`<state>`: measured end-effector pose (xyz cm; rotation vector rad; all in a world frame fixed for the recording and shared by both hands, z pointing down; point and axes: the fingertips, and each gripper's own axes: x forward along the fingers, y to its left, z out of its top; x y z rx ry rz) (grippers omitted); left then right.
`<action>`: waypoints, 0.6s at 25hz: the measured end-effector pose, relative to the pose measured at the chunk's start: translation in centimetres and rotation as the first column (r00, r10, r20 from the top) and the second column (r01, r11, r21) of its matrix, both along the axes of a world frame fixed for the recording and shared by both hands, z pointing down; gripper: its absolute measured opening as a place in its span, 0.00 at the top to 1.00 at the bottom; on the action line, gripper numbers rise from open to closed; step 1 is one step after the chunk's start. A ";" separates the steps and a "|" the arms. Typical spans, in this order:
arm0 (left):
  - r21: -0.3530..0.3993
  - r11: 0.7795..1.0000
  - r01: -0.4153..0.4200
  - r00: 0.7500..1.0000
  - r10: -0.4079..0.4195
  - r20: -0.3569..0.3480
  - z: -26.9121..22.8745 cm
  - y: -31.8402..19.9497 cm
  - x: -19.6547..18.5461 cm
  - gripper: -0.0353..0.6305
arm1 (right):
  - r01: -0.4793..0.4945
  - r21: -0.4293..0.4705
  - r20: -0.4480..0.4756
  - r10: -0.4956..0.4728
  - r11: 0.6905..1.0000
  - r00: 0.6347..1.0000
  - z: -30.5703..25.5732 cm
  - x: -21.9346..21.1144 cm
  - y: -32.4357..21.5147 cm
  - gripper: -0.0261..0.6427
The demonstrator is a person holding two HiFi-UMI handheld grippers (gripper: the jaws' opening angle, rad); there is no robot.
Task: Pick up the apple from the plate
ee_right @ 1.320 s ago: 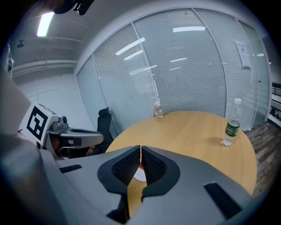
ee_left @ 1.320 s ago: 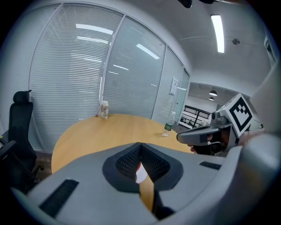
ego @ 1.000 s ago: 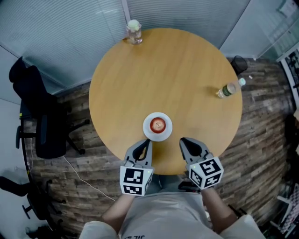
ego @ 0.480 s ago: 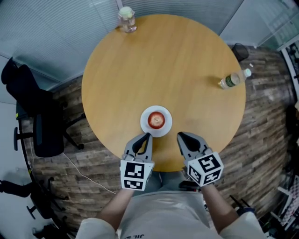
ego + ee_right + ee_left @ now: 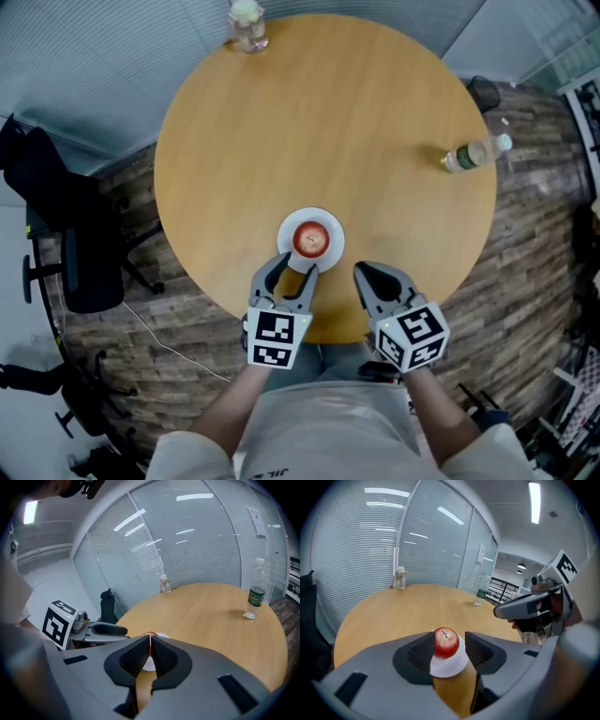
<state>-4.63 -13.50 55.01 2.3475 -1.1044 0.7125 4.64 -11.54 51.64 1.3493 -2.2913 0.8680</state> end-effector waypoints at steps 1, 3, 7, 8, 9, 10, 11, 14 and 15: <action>-0.008 1.000 -0.001 1.000 0.001 0.002 0.4 -0.1 0.1 0.63 | 0.002 -0.003 0.001 -0.002 1.000 1.000 0.1 0.0 -0.1 0.91; -0.020 1.000 -0.006 1.000 0.006 0.003 1.1 -0.4 0.3 0.58 | 0.003 -0.009 0.002 -0.003 1.000 1.000 0.4 0.0 -0.3 0.91; -0.064 0.997 -0.031 0.999 0.032 0.015 2.7 -0.8 0.9 0.49 | -0.003 -0.027 0.001 0.003 1.000 1.000 0.9 0.2 -0.4 0.91; -0.069 0.997 -0.036 0.999 0.038 0.024 3.2 -0.9 1.0 0.47 | -0.004 -0.032 0.001 0.004 0.999 1.000 1.0 0.3 -0.5 0.91; -0.069 0.997 -0.041 0.998 0.043 0.034 3.5 -1.1 1.1 0.46 | -0.006 -0.036 0.001 0.006 0.999 1.000 1.2 0.4 -0.5 0.91; -0.066 0.997 -0.044 0.998 0.047 0.043 3.8 -1.3 1.2 0.45 | -0.009 -0.038 0.002 0.009 0.999 1.000 1.3 0.5 -0.6 0.91; -0.062 0.997 -0.045 0.998 0.049 0.051 4.1 -1.5 1.3 0.44 | -0.011 -0.041 0.002 0.011 0.999 1.000 1.4 0.6 -0.7 0.91; -0.068 0.997 -0.044 0.997 0.048 0.062 4.8 -1.9 1.4 0.41 | -0.016 -0.052 0.000 0.016 0.999 1.000 1.8 0.9 -0.7 0.91; -0.076 0.996 -0.044 0.997 0.049 0.064 5.1 -2.0 1.5 0.40 | -0.017 -0.055 0.000 0.017 0.998 1.000 1.8 1.0 -0.7 0.91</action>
